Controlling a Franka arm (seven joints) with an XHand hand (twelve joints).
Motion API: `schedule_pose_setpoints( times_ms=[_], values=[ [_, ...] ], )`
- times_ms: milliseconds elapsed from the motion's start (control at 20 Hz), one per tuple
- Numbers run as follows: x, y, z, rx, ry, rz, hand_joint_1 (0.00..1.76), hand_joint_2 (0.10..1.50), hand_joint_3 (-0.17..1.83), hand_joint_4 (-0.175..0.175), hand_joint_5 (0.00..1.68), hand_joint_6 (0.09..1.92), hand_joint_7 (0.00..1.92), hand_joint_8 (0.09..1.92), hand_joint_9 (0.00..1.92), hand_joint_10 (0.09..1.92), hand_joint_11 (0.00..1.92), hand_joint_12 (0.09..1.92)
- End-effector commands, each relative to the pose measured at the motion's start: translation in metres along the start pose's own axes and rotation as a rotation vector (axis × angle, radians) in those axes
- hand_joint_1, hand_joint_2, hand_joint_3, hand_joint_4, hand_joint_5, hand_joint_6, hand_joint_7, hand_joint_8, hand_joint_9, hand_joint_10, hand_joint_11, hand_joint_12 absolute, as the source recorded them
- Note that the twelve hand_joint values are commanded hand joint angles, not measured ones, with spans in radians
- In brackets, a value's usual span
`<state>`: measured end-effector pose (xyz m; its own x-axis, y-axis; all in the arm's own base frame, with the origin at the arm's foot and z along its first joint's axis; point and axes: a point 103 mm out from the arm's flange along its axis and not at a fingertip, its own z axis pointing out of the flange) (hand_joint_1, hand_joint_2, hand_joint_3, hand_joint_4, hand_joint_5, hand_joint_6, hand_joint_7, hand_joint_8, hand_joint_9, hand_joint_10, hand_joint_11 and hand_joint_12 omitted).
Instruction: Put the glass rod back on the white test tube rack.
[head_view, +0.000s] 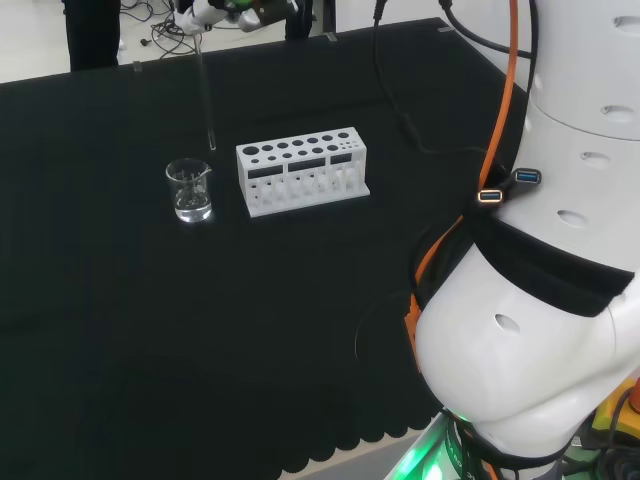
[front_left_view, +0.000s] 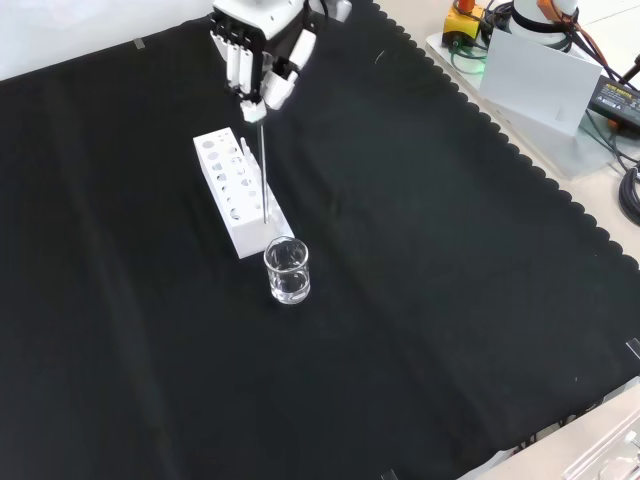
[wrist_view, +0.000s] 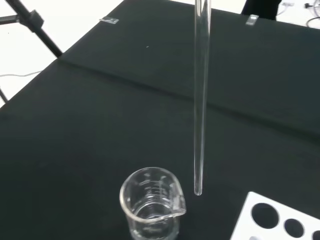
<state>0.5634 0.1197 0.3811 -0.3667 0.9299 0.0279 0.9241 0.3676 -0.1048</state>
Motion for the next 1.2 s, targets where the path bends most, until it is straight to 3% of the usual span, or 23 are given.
schedule_pose_setpoints(
  times_ms=[50, 650, 1200],
  values=[
    [-0.023, -0.003, -0.006, -0.009, 0.006, 0.041, 1.3, 1.12, -0.17, -0.175, 1.3, 0.16, 1.15, 1.07, 1.73, 0.76, 1.7, 0.62],
    [-0.066, -0.012, -0.019, -0.02, -0.008, 0.113, 1.3, 1.12, -0.17, -0.175, 1.3, 0.16, 1.15, 1.07, 1.73, 0.76, 1.7, 0.62],
    [-0.086, -0.025, -0.029, -0.033, -0.014, 0.15, 1.3, 1.12, -0.17, -0.175, 1.29, 0.17, 1.15, 1.07, 1.73, 0.76, 1.7, 0.62]
  ],
)
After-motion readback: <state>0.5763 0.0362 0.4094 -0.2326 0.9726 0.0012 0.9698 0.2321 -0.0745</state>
